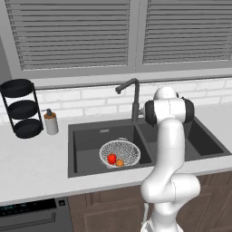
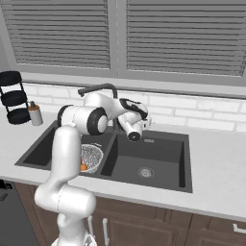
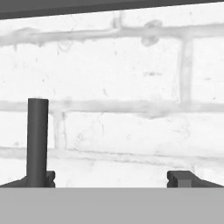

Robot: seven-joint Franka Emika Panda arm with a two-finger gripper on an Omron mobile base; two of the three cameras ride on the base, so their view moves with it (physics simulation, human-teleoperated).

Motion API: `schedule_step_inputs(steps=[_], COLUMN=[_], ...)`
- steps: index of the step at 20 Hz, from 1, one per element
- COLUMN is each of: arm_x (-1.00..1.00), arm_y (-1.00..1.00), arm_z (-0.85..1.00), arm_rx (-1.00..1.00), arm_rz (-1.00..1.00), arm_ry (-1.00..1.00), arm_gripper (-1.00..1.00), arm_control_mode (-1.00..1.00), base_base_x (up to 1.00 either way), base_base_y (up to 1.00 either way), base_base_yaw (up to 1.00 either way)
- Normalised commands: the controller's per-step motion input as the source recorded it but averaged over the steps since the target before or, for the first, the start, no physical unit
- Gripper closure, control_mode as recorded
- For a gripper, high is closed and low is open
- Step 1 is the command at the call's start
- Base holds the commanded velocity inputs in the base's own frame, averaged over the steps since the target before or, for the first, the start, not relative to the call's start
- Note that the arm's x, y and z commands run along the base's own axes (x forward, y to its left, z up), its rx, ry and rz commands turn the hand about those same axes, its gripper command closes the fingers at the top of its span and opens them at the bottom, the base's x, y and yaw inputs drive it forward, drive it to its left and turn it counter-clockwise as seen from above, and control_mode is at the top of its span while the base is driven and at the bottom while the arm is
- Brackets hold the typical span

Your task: Put the colander in the sink, put the apple, tangerine in the colander, and turn on the sink faucet and pour water over the colander.

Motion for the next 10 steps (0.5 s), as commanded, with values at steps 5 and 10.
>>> schedule_step_inputs(steps=[5, 10], arm_x=[0.01, 0.10], arm_y=[-0.90, -1.00], arm_z=[0.00, 0.00], arm_rx=[0.04, 0.07], arm_rz=[0.00, 0.00], arm_ry=[0.01, 0.02], arm_gripper=[-1.00, -1.00], arm_control_mode=[-1.00, -1.00], base_base_x=[0.00, 0.00], base_base_y=[0.00, 0.00], base_base_yaw=[0.00, 0.00])
